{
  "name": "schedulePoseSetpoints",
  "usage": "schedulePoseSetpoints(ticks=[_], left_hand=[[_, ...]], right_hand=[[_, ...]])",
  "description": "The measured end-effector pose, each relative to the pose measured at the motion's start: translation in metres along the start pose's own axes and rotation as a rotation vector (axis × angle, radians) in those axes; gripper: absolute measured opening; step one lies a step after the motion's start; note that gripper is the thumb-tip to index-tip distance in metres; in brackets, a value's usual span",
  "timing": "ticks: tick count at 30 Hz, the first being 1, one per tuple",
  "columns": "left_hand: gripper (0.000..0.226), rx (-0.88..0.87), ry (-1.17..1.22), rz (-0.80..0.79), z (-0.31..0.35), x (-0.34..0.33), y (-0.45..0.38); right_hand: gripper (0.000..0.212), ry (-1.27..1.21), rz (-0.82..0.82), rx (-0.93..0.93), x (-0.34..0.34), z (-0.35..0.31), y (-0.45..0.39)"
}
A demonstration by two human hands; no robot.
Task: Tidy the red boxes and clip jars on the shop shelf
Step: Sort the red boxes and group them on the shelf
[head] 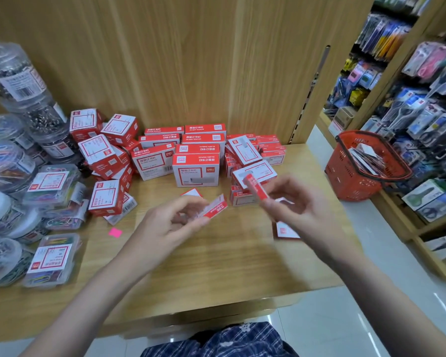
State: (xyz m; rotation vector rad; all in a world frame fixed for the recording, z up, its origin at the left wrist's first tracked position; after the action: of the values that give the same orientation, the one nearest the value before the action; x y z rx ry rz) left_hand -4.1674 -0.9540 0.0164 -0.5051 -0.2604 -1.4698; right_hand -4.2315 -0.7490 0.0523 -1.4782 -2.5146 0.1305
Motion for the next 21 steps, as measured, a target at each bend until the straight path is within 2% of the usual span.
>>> schedulePoseSetpoints(ticks=[4,6,10,12,15,18,21], left_hand=[[0.034,-0.133,-0.209,0.085,0.027,-0.011,-0.032],[0.037,-0.188,-0.279,0.119,0.036,-0.023,-0.047],[0.037,-0.243,-0.388,0.154,0.033,-0.048,-0.067],[0.033,-0.179,-0.353,0.244,0.028,-0.053,-0.074],[0.039,-0.111,-0.307,0.358,0.029,-0.056,-0.079],[0.045,-0.142,-0.319,0.41,0.031,-0.059,-0.077],[0.04,-0.227,-0.414,0.462,0.039,-0.055,-0.064]], right_hand=[[0.016,0.264,0.197,0.073,0.029,-0.002,-0.028],[0.016,0.42,0.242,0.091,0.04,0.002,-0.043],[0.018,0.549,0.152,0.154,0.037,0.011,-0.065],[0.018,0.544,0.149,0.175,0.035,0.014,-0.073],[0.018,0.562,0.16,0.184,0.031,0.018,-0.079],[0.018,0.69,0.06,0.238,0.023,0.021,-0.082],[0.024,0.709,0.017,0.266,0.032,0.019,-0.079]])
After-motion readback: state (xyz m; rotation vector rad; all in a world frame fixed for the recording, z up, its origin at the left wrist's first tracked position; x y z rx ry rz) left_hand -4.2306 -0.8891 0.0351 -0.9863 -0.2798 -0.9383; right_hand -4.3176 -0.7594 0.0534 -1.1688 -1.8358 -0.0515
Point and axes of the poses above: each hand's wrist, its own y-axis away from the middle knuckle, its own x-axis out of the back of the hand, z = x × y, the point moved 4 cm from there along -y, towards the middle knuckle, and after that the axes turned 1 degree about -z, right-handed, at the moved point
